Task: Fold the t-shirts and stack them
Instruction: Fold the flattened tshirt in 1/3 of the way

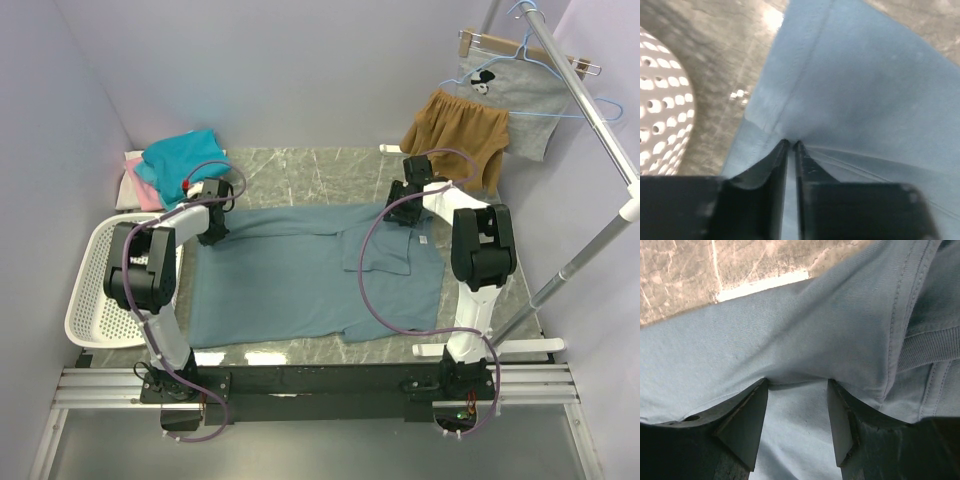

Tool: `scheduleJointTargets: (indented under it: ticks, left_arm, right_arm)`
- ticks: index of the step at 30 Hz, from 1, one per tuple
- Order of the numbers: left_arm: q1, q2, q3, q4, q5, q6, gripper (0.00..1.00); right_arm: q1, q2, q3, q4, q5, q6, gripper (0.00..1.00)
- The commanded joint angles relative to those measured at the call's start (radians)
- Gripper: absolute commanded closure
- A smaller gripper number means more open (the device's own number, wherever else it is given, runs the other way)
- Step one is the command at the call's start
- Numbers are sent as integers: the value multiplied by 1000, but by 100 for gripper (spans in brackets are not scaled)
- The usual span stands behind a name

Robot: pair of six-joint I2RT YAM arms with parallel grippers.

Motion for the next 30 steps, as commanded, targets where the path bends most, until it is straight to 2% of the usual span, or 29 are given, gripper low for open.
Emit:
scheduleJointTargets:
  ticks: [1,4,6,9,10,15,19,25,30]
  left_arm:
    - [22,-68,49,-13,-92,-10,55]
    - [29,-109,65,-18,-92,-14,35]
    - [29,-154,26,22,-15,-10,32]
    - [29,-246,-32,125,79,4,26]
    - [29,-268,-41,175,100,7,20]
    - [28,-190,23,199,247,36,21]
    - [26,-66,60,185,275,24,22]
    - [26,13,51,232,257,16,24]
    - [29,79,100,209,218,27,25]
  right_arm:
    - [-27,-32,20,-48,66,-31,41]
    - [-30,-81,-23,12,37,-48,41]
    - [-30,-118,-64,64,-26,-56,41]
    - [-30,-187,-95,92,-39,-58,40]
    - [-31,-213,-98,102,-35,-59,40]
    - [-30,-184,-25,71,-23,-54,39]
    - [-31,-102,33,52,-9,-33,39]
    - [-42,1,119,1,29,1,39]
    - [-50,73,214,-109,66,1,39]
